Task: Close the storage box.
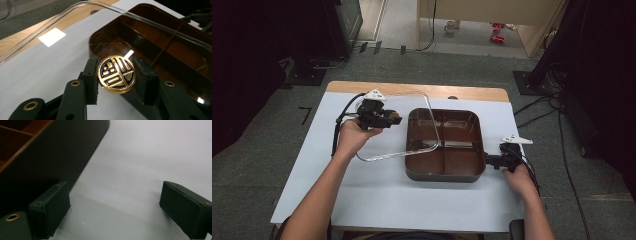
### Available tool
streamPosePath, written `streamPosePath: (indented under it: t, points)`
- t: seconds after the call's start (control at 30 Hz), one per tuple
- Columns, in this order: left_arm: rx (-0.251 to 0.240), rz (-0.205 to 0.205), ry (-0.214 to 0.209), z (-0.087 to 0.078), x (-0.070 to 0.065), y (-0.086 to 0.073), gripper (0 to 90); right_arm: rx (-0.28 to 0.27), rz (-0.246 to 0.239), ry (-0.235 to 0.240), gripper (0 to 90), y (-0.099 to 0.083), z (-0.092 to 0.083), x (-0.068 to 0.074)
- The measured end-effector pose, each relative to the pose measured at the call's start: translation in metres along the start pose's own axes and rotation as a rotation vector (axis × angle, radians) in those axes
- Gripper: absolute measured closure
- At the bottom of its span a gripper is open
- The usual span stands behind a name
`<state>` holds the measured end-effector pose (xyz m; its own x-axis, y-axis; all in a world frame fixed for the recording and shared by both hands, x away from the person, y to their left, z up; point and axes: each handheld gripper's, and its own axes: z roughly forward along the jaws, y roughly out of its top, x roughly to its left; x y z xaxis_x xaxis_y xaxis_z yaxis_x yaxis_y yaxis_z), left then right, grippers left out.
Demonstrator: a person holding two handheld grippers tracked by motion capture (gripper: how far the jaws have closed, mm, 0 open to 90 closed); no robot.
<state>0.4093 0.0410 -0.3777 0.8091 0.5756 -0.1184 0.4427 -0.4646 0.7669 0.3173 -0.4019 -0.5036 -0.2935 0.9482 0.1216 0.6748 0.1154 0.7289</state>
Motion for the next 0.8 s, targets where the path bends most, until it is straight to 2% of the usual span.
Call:
streamPosePath:
  t: [0.33, 0.8]
  points:
    - [-0.004, 0.040, -0.036, 0.019, -0.018, 0.011, 59.4, 0.000, 0.001, 0.000, 9.0, 0.000, 0.000, 0.000]
    - [0.002, 0.091, -0.077, 0.047, -0.040, 0.014, 59.4, 0.000, -0.001, -0.004, 9.3, 0.000, 0.000, 0.000]
